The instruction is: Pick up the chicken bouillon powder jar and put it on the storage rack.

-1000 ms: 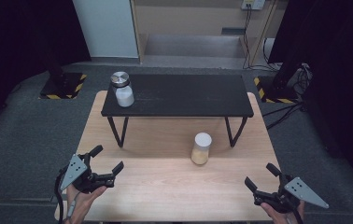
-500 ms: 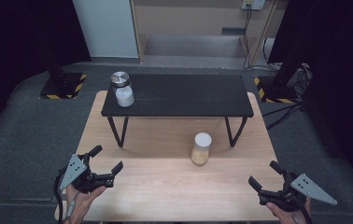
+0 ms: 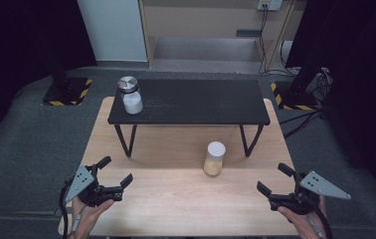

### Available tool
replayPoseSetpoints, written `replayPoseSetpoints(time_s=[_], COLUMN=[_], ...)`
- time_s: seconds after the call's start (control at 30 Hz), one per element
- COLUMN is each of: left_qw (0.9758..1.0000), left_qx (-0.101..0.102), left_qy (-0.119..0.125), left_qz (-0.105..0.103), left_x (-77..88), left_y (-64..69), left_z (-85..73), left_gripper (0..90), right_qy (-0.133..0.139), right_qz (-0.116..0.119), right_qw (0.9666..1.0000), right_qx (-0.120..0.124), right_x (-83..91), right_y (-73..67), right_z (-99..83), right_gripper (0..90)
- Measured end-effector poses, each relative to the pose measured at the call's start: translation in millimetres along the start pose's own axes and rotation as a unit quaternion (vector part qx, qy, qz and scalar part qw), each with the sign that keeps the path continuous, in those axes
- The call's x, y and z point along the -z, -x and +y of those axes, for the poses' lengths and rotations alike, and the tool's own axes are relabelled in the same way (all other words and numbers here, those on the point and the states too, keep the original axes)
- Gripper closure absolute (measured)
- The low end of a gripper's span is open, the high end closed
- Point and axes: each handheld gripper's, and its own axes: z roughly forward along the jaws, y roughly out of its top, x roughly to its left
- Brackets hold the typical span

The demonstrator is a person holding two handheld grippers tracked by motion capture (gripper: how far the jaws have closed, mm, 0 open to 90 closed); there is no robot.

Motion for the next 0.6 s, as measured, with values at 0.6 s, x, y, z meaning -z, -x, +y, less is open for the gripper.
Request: replayPoseSetpoints(time_s=[0.6], left_qw=[1.0], left_qx=[0.001], left_qy=[0.001], left_qz=[0.001], left_x=[0.3], left_y=[0.2], left_z=[-0.6], left_gripper=[0.0], right_qy=[-0.075], right_qz=[0.021], right_qw=[0.9968], right_qx=[0.013], right_x=[-61.2], right_y=[3.2], right_z=[36.3], right_gripper=[3.0])
